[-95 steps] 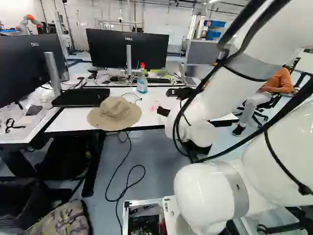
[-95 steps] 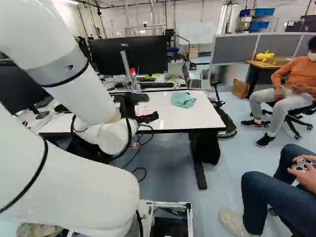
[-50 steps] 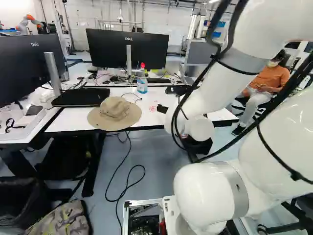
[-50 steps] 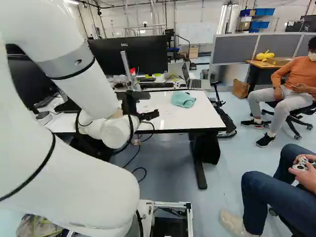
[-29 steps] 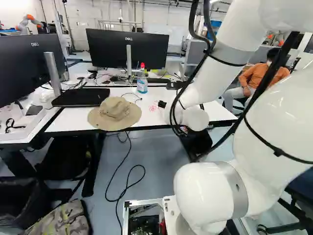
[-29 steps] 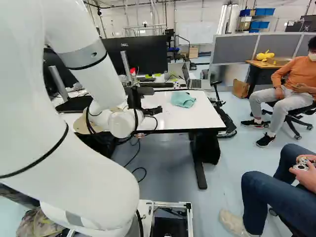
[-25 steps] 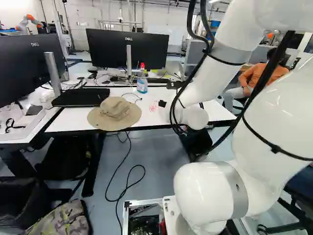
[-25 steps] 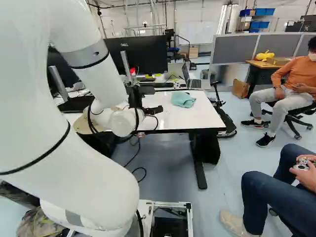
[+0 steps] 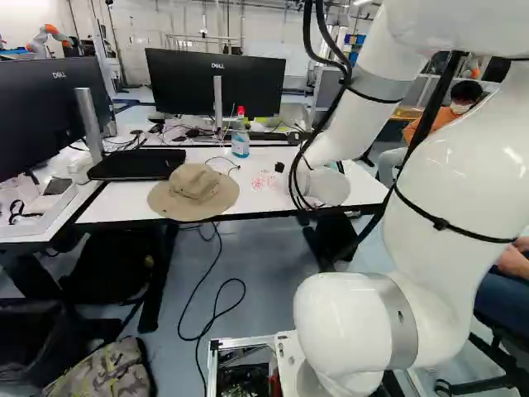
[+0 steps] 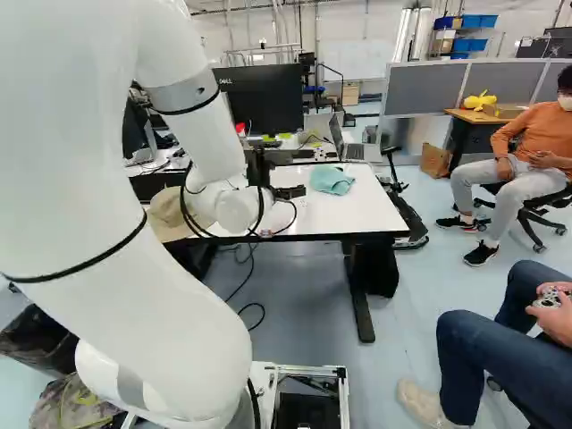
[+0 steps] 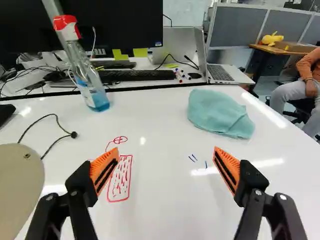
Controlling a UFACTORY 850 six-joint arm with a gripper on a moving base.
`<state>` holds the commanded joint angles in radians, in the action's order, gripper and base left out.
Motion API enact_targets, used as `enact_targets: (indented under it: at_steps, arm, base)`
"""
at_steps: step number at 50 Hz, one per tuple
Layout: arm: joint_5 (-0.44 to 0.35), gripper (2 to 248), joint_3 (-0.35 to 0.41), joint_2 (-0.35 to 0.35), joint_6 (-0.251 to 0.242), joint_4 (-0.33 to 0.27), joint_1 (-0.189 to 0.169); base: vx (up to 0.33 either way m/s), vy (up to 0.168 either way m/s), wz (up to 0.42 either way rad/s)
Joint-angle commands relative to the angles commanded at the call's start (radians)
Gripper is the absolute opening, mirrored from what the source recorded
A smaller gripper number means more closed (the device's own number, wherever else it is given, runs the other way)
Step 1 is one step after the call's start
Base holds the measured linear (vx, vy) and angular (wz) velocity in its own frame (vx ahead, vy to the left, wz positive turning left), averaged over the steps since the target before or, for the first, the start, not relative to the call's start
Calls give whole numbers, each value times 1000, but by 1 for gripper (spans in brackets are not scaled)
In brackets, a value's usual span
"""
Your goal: Clean the table with the green towel
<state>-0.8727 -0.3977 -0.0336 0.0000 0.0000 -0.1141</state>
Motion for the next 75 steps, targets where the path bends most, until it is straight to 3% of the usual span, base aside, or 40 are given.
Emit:
enact_targets:
  at_steps: [27, 61, 75]
  arm:
    - [44, 247, -118, -47, 0, 0, -63]
    - [182, 247, -283, -121, 0, 0, -131]
    - [239, 247, -357, -187, 0, 0, -155]
  base:
    - [0, 0, 0]
    - [0, 0, 0]
    - [0, 0, 0]
